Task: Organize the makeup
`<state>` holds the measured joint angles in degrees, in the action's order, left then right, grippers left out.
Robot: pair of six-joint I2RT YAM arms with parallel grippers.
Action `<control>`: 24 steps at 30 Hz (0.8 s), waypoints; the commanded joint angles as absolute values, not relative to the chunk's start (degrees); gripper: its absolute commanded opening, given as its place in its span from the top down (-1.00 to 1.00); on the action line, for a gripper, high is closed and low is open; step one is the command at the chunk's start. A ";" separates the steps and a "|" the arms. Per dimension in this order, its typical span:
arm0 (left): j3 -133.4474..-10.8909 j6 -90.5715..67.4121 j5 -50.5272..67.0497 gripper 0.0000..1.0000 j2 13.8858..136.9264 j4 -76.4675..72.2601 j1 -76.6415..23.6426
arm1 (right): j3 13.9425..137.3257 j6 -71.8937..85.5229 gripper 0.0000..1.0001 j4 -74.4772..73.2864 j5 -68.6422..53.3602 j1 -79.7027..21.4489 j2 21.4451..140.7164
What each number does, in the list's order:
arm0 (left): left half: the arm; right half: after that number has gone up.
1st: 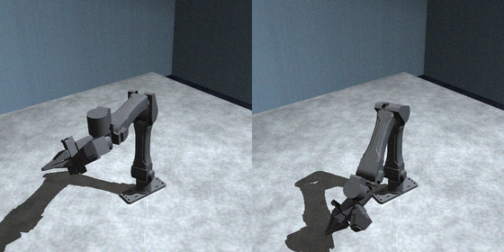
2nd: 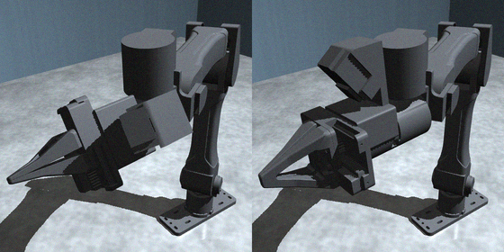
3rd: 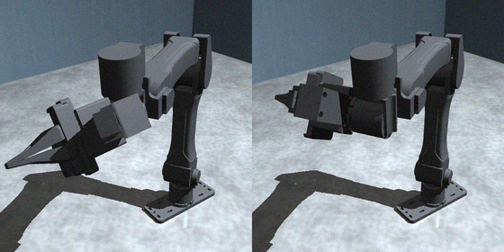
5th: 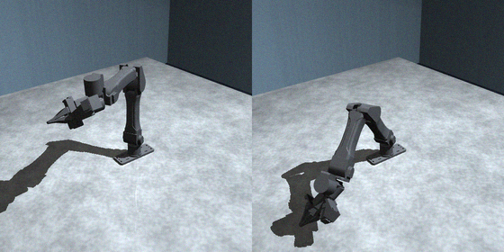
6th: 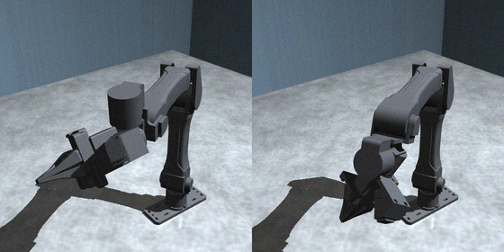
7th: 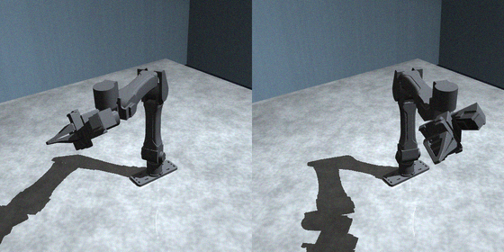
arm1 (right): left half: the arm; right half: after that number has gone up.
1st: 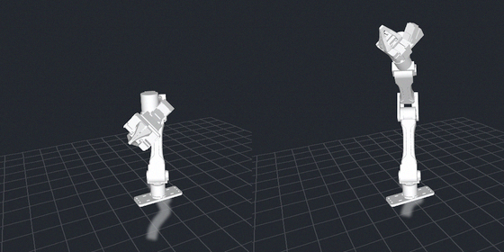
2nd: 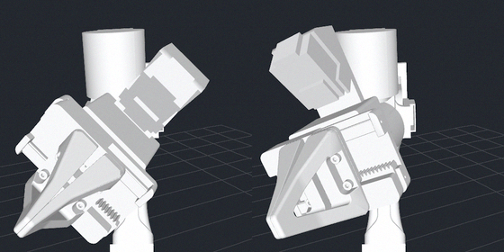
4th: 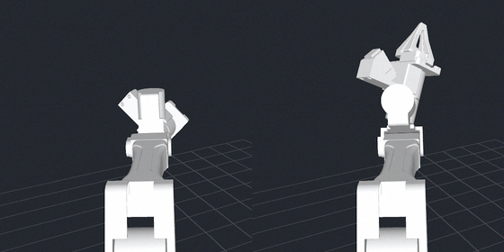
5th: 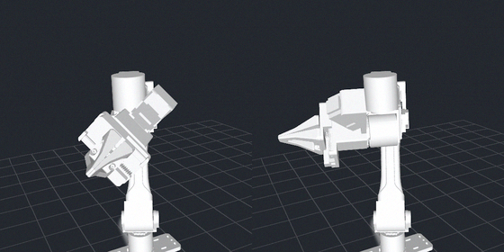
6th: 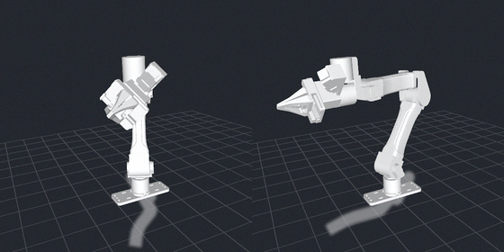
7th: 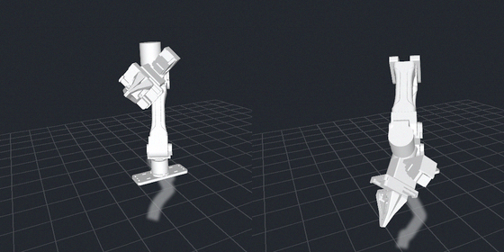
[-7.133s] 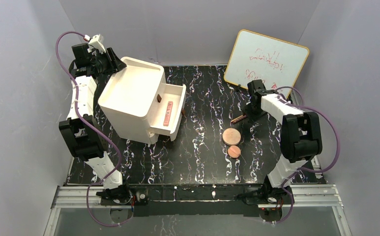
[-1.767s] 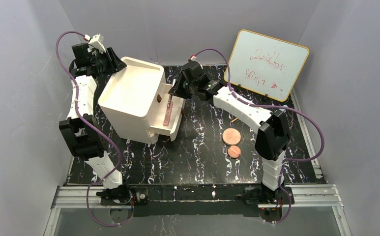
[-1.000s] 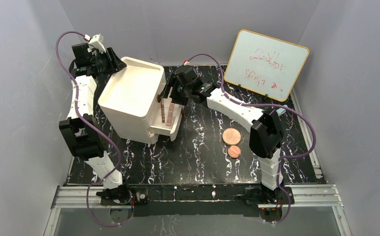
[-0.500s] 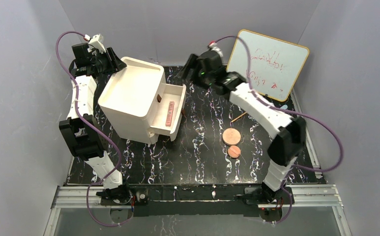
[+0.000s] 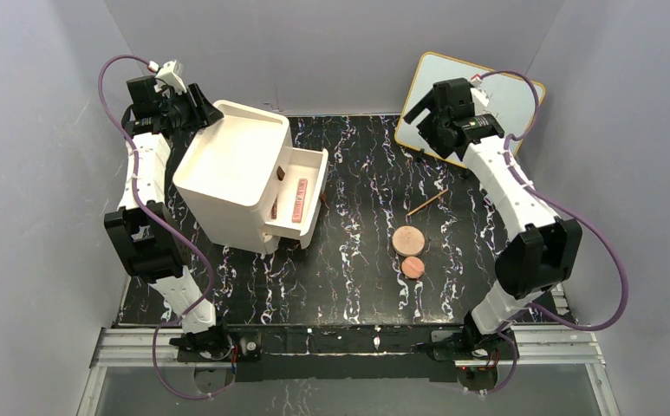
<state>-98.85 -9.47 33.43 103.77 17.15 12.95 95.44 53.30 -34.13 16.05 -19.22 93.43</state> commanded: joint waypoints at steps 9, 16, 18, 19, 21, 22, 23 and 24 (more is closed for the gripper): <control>-98.73 -9.58 34.11 0.06 105.19 21.79 11.87 | 102.58 65.56 -0.96 -60.38 25.97 -17.30 107.54; -98.69 -9.50 34.06 0.06 105.19 21.74 11.87 | 94.32 65.87 -0.91 -55.84 22.51 -16.16 108.63; -98.65 -9.55 34.00 0.06 105.18 21.72 11.87 | 90.99 65.68 -0.89 -53.10 20.85 -15.46 107.97; -98.68 -9.54 34.01 0.06 105.19 21.78 11.91 | 89.23 65.59 -0.87 -51.69 20.13 -15.19 107.51; -98.72 -9.49 34.10 0.06 105.27 21.72 11.93 | 84.57 65.04 -0.85 -48.36 18.30 -14.27 106.18; -98.70 -9.49 34.11 0.06 105.26 21.73 11.91 | 82.76 64.73 -0.84 -46.33 17.42 -14.01 105.50; -98.70 -9.51 34.10 0.06 105.27 21.72 11.90 | 80.89 64.50 -0.83 -44.51 16.81 -13.80 104.98; -98.70 -9.58 34.15 0.06 105.34 21.72 11.90 | 79.26 64.41 -0.82 -42.93 16.52 -13.70 104.55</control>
<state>-98.85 -9.63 33.30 103.77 17.17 12.95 84.23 64.31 -49.78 19.20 -14.81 108.99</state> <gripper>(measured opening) 0.469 0.918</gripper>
